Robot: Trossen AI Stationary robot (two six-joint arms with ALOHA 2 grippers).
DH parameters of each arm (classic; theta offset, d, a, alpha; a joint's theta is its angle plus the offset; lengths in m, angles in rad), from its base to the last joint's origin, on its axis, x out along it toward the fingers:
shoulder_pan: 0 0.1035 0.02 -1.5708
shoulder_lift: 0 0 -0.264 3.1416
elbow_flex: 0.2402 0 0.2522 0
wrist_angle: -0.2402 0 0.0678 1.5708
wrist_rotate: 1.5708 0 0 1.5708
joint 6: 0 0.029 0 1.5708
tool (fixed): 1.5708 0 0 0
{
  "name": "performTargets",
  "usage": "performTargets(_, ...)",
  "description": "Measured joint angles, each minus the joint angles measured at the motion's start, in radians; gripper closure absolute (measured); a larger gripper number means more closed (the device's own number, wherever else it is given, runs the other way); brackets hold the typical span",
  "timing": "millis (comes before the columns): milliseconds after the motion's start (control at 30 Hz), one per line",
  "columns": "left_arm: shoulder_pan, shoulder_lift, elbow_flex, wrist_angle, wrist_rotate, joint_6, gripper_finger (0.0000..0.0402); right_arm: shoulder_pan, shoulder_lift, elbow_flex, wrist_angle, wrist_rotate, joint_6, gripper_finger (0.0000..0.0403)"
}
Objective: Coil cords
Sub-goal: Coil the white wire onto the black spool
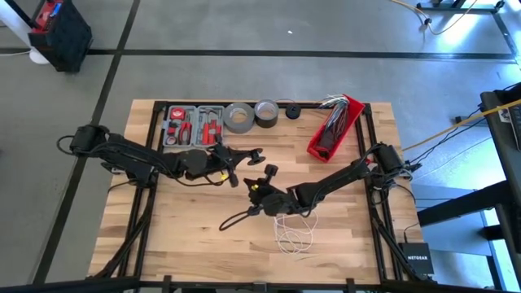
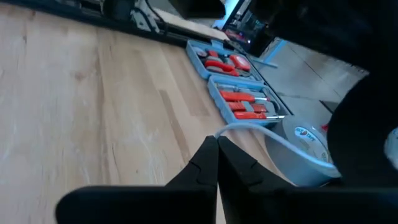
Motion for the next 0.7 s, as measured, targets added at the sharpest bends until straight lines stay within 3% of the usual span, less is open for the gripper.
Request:
performTargets(500, -0.002, 0.000, 0.000, -0.039, 0.011, 0.059, 0.0400, -0.016, -0.109, 0.068, -0.186, -0.020, 0.004, 0.0398)
performTargets(700, -0.003, 0.000, 0.000, -0.045, 0.039, 0.081, 0.0400, -0.052, -0.117, 0.068, -0.184, -0.103, 0.012, 0.0398)
